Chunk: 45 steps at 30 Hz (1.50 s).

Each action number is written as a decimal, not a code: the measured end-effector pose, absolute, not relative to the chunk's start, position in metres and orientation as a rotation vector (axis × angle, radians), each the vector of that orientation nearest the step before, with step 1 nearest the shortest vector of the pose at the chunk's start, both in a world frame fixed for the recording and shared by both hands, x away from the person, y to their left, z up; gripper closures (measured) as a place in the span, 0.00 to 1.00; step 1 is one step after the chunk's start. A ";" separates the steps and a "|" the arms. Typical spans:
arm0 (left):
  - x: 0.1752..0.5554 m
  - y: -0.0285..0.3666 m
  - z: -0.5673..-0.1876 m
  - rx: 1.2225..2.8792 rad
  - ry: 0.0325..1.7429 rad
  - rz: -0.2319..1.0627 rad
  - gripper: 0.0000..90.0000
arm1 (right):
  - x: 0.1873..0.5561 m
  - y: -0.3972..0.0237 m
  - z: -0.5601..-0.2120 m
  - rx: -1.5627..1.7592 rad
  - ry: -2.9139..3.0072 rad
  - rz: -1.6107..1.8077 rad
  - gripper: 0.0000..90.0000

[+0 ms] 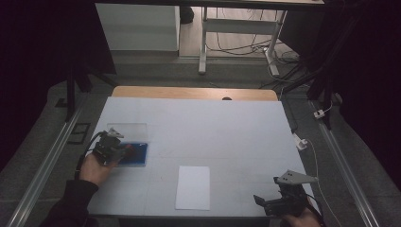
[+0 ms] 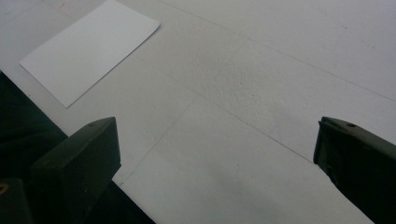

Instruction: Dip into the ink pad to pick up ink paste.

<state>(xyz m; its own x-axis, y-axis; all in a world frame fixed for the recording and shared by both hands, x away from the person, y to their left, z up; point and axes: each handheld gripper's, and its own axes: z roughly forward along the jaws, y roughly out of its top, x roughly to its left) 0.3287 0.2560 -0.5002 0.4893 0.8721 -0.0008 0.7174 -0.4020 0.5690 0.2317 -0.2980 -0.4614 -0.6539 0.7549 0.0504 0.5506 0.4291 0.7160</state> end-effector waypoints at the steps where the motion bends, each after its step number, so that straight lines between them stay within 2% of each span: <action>1: 0.329 0.256 -0.500 2.237 1.307 0.408 0.90 | 0.232 -0.298 -0.461 1.131 2.408 1.050 0.01; 6: 0.332 0.270 -0.503 2.136 1.346 0.301 0.90 | 0.232 -0.298 -0.461 1.126 2.409 1.050 0.01; 13: 0.331 0.268 -0.496 2.187 1.324 0.342 0.89 | 0.232 -0.299 -0.461 1.129 2.402 1.061 0.01; 20: 0.321 0.275 -0.479 2.101 1.312 0.409 0.89 | 0.231 -0.299 -0.461 1.128 2.399 1.062 0.01; 45: 0.329 0.282 -0.492 2.111 1.384 0.314 0.89 | 0.231 -0.299 -0.461 1.130 2.402 1.059 0.01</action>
<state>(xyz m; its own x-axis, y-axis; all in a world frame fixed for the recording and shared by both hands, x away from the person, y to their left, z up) 0.3288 0.2822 -0.4922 0.4317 0.8941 -0.1195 0.7551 -0.2857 0.5900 0.2310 -0.2994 -0.4612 -0.6536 0.7550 0.0520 0.5476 0.4244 0.7211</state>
